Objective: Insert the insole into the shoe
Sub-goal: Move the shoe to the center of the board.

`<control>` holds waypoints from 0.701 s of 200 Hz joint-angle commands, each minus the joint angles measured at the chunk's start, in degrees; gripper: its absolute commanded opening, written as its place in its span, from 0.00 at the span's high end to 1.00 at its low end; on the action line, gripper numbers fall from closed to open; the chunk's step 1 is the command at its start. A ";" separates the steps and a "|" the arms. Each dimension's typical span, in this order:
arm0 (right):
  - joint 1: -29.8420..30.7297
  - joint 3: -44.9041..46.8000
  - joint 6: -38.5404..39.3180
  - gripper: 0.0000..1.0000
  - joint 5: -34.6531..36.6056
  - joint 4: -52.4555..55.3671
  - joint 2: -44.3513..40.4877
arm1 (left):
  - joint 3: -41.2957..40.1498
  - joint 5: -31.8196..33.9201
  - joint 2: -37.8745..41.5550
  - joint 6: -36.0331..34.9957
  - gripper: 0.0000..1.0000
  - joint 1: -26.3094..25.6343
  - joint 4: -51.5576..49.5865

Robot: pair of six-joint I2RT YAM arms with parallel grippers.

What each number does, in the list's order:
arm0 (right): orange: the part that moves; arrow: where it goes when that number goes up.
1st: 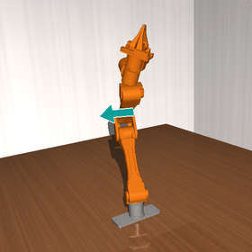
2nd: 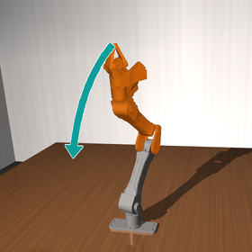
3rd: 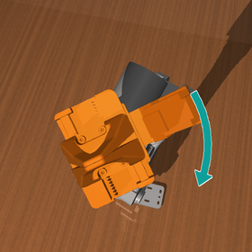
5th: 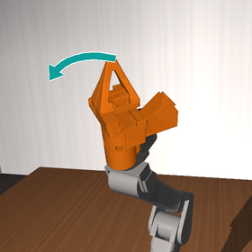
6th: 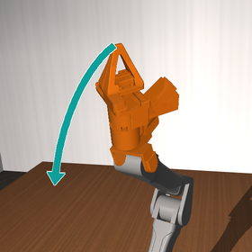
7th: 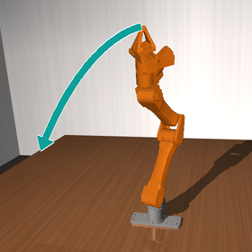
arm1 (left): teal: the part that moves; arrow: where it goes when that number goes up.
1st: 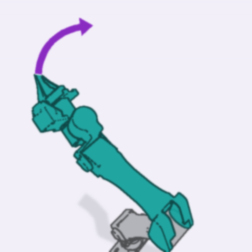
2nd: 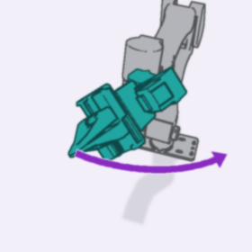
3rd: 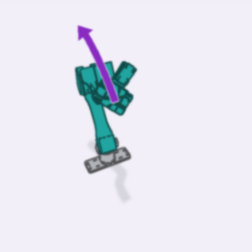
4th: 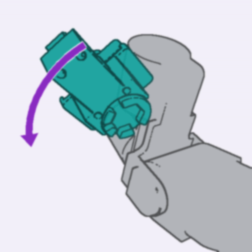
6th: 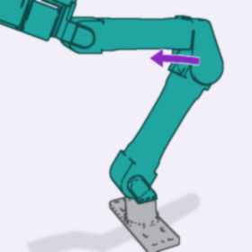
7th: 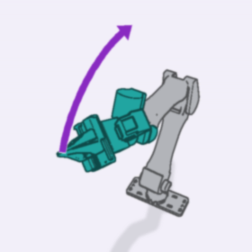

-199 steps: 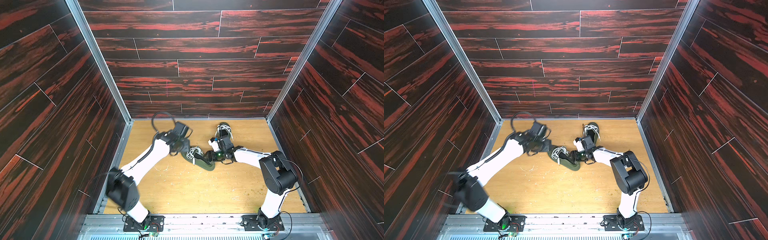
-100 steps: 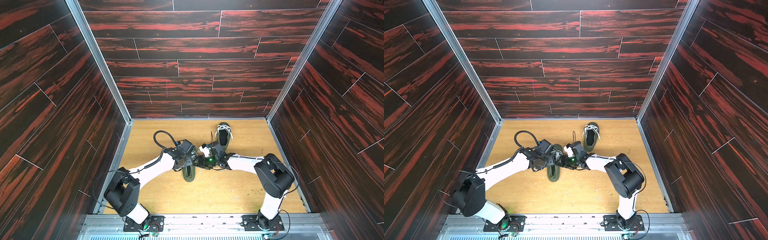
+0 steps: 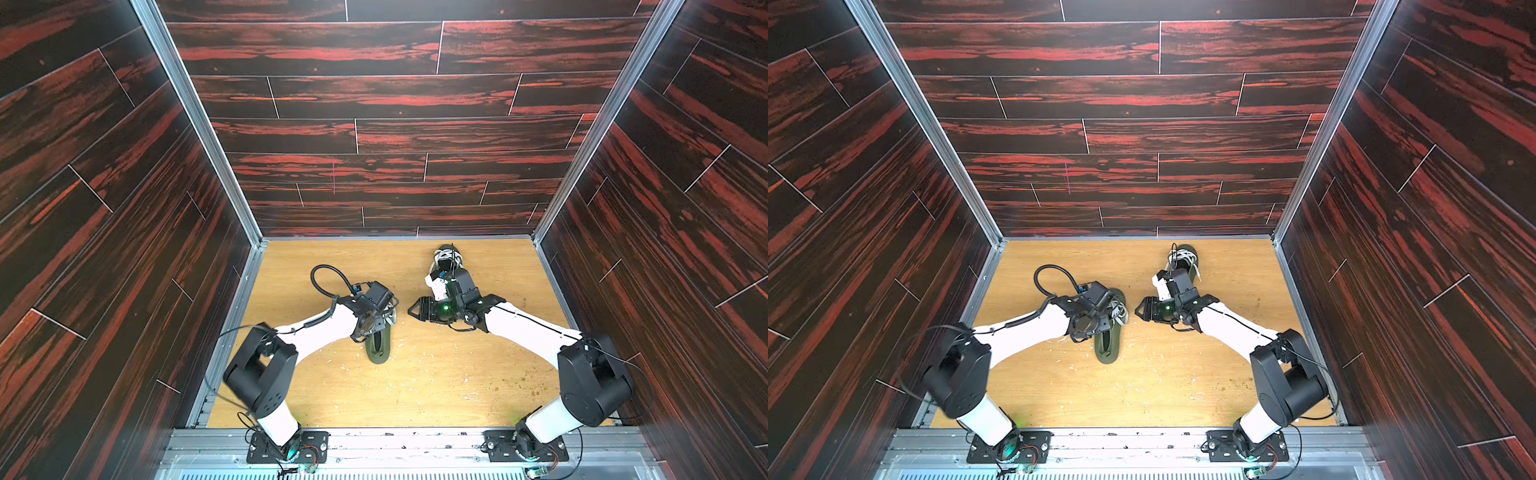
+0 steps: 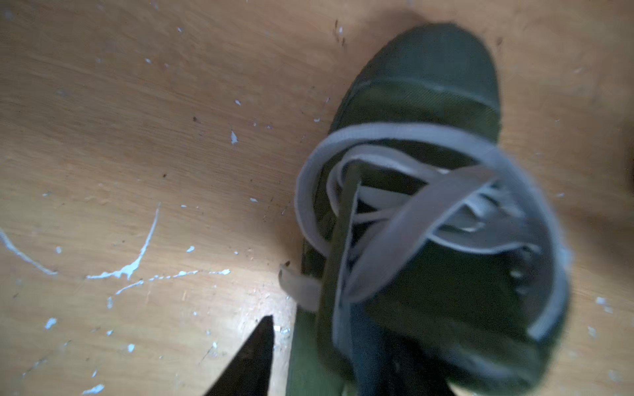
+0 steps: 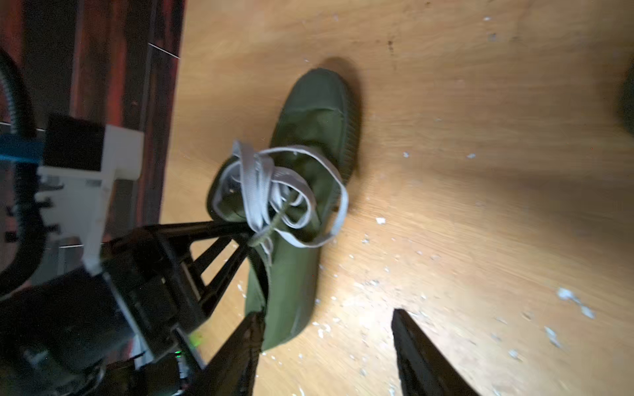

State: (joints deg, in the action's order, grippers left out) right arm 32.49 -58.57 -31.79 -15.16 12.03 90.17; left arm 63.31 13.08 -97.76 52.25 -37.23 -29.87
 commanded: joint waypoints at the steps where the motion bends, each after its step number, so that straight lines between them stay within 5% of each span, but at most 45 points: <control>1: -0.07 -2.63 4.39 0.36 4.74 7.04 -2.59 | 1.67 2.18 -2.35 0.40 0.54 0.55 0.32; 56: -6.95 -0.71 6.42 0.36 6.71 10.92 -7.76 | 4.39 3.53 -6.62 -1.02 0.84 4.26 5.72; 140: -18.60 -8.19 9.72 0.34 13.43 11.97 -1.21 | 27.42 -1.88 -22.56 -13.96 0.89 11.54 4.94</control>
State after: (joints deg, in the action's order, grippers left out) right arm 15.29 -62.50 -24.38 -3.05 25.06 84.18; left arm 83.00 13.54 -116.09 45.56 -26.96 -24.45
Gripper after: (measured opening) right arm 0.661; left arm 0.109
